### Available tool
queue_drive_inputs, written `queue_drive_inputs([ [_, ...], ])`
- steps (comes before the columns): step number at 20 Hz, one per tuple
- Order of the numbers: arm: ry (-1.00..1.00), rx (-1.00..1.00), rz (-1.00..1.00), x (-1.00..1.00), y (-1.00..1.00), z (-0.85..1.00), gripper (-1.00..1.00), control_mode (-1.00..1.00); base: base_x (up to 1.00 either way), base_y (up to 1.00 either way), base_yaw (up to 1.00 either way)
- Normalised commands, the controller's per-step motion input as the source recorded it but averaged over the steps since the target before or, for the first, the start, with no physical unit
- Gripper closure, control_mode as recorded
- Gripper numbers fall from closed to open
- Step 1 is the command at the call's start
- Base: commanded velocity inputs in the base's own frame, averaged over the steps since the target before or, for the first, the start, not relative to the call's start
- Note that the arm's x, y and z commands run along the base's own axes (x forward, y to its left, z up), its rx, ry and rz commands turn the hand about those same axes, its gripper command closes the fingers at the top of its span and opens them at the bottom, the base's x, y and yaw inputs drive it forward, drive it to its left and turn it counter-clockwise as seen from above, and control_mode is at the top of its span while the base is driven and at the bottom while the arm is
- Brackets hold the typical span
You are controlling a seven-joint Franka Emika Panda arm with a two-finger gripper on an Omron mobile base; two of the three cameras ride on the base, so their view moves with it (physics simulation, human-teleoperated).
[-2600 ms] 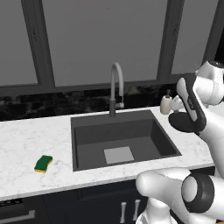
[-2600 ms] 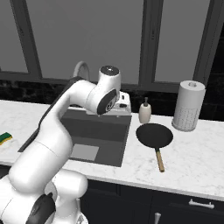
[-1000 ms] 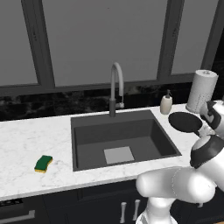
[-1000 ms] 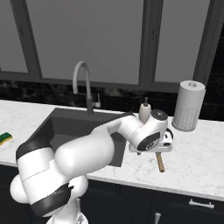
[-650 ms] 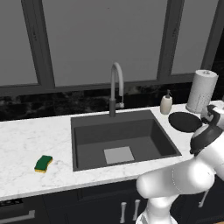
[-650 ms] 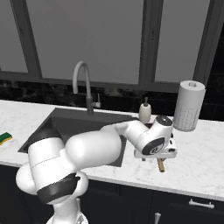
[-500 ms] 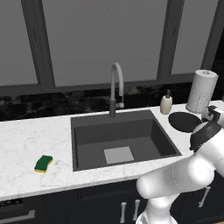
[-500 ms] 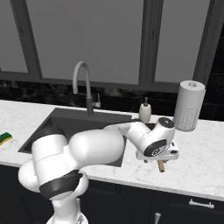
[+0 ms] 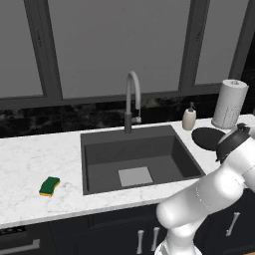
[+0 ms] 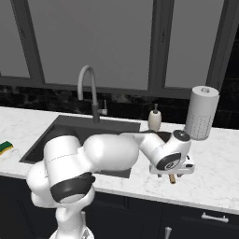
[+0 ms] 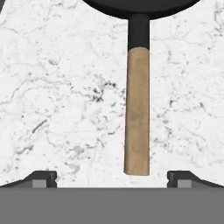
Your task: Pick the pan and sponge and place them into the sink. Then turn on the water.
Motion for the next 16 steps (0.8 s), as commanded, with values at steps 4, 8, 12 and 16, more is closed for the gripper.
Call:
queue_drive_inputs([
  [4, 0.0, -0.03, 0.0, 0.26, 0.0, -0.33, -1.0, -1.0, 0.0, 0.0, 0.0],
  [8, 0.0, -0.01, 0.0, 0.29, 0.0, -0.23, -1.0, -1.0, 0.0, 0.0, 0.0],
  [12, 0.0, 0.0, 0.0, 0.27, -0.02, -0.15, -1.0, -1.0, 0.0, 0.0, 0.0],
  [16, 0.0, -0.01, 0.0, 0.2, -0.02, -0.12, -1.0, -1.0, 0.0, 0.0, 0.0],
])
